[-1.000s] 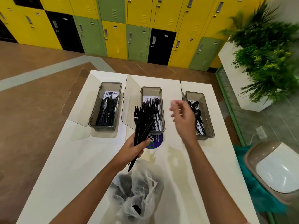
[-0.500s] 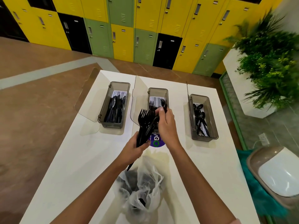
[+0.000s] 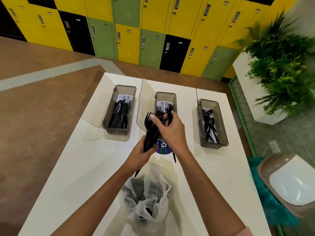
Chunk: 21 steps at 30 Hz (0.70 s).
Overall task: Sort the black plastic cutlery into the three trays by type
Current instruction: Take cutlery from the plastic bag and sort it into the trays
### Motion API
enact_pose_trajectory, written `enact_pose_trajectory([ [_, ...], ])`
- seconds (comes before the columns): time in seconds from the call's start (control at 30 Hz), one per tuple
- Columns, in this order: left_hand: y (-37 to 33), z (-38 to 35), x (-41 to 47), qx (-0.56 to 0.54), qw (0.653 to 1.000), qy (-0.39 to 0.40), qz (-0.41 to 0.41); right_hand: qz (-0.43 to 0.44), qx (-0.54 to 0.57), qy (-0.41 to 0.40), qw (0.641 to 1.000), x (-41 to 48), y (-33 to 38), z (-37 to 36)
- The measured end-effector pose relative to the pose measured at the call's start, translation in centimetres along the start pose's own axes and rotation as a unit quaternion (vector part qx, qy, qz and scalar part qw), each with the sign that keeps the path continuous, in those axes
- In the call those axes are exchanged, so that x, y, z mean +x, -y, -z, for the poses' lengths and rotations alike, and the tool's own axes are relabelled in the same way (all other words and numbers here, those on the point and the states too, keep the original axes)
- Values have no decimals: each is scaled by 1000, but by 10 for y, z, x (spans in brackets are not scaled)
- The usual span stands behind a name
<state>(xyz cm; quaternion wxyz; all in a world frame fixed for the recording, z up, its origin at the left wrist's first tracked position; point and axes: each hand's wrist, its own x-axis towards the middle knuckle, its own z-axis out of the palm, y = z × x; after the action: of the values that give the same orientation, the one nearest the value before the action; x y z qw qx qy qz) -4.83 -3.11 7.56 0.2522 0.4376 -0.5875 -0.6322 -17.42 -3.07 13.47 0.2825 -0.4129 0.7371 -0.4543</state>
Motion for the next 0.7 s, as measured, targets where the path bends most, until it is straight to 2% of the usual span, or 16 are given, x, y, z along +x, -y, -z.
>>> enact_pose_trajectory([
  [0.17, 0, 0, 2, -3, 1000, -1, 7, 69, -14, -47, 996, 3, -1, -5],
  [0.27, 1, 0, 4, -10, 1000, 6, 13, 103, 29, -66, 992, 12, 4, 4],
  [0.47, 4, 1, 9, -3, 1000, 27, 13, 48, 122, -128, 983, 34, 17, 29],
  [0.57, 6, 1, 12, 13, 1000, 22, 9, 28, 127, -40, 991, 37, 16, 36],
  [0.63, 5, 1, 15, 26, 1000, 17, 1, 48, 89, 38, 994, 35, 10, 35],
  [0.7, 4, 0, 17, 47, 999, 8, -10, 72, 32, 83, 993, 31, 3, 31],
])
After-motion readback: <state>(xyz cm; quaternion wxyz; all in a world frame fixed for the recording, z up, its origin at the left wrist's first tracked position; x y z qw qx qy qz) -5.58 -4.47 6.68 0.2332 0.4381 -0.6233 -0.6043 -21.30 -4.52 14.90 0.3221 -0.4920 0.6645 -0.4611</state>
